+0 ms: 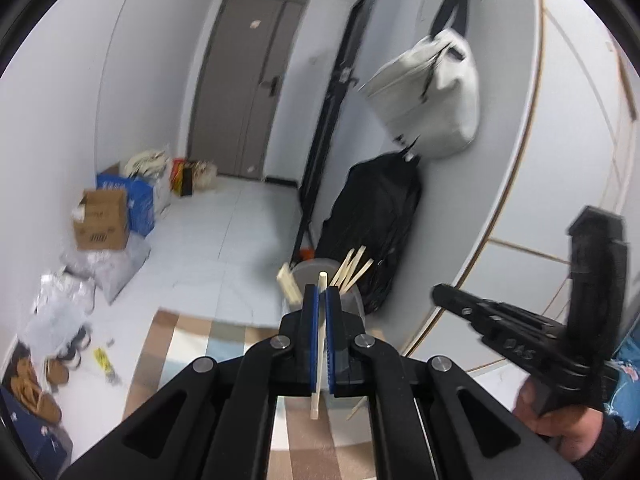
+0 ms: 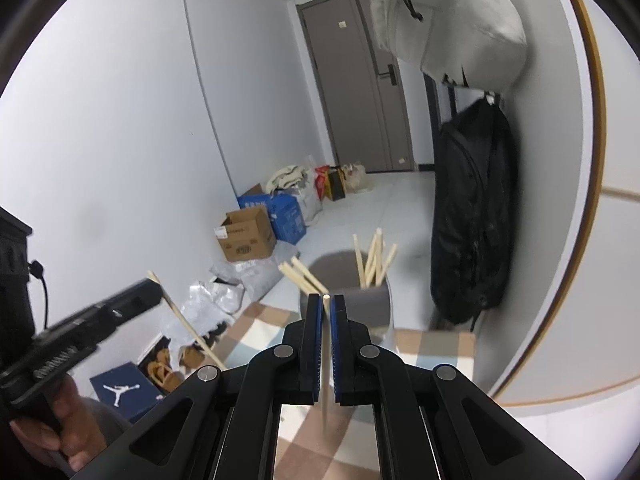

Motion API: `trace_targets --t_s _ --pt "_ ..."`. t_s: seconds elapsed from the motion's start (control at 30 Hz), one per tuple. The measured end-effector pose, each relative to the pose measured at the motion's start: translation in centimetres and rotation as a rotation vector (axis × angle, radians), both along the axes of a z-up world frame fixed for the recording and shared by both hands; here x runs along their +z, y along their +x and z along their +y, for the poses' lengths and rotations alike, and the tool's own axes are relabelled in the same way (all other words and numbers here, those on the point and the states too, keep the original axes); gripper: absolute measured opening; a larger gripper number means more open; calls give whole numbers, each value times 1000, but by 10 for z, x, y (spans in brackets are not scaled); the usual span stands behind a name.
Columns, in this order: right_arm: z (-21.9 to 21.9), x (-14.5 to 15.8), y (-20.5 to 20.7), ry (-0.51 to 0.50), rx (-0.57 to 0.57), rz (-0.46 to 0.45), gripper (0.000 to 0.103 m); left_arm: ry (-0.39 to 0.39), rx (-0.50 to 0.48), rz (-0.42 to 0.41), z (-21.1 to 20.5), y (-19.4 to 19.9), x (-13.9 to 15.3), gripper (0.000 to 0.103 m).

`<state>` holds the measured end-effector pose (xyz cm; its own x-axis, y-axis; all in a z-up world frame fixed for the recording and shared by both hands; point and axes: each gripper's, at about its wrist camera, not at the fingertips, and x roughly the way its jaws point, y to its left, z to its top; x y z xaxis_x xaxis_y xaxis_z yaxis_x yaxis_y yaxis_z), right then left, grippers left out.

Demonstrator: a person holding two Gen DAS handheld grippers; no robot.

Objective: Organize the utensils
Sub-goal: 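Lift both chopsticks and carry them over the white holder, then open the left gripper to drop its chopstick into the holder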

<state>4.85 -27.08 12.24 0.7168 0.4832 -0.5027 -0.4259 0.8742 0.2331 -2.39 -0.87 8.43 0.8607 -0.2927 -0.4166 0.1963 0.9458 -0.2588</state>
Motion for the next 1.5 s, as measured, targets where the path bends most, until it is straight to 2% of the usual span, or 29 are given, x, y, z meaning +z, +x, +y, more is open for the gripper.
trace_targets --t_s 0.33,0.57,0.67,0.83,1.0,1.17,1.23,1.27,1.33,1.37,1.4,1.5 --pt "11 52 42 23 -6 -50 3 33 -37 -93 -11 35 68 0" --pt "18 75 75 14 -16 -93 3 18 -12 -63 -12 77 80 0" --pt "17 77 88 26 -22 -101 3 18 -16 -62 -11 88 77 0" --pt "18 63 105 47 -13 -80 3 12 -45 -36 -11 106 62 0" --pt "20 46 111 51 2 -59 3 -61 -123 -4 16 94 43 0" --pt "21 39 116 34 -2 -62 3 -88 -82 82 44 94 17 0" --pt "18 43 115 53 -11 -64 3 -129 -63 103 56 94 8 0" --pt "17 47 114 61 -15 -75 3 -135 -51 128 63 91 1 4" --pt "17 54 114 63 -17 -91 3 -121 -43 158 66 89 -12 35" --pt "18 57 113 63 -16 -100 3 -137 -42 157 69 84 -23 59" --pt "19 60 114 59 -15 -109 3 -154 -37 158 70 83 -31 64" --pt "23 67 112 51 -13 -131 3 -160 -40 267 62 96 -66 64"
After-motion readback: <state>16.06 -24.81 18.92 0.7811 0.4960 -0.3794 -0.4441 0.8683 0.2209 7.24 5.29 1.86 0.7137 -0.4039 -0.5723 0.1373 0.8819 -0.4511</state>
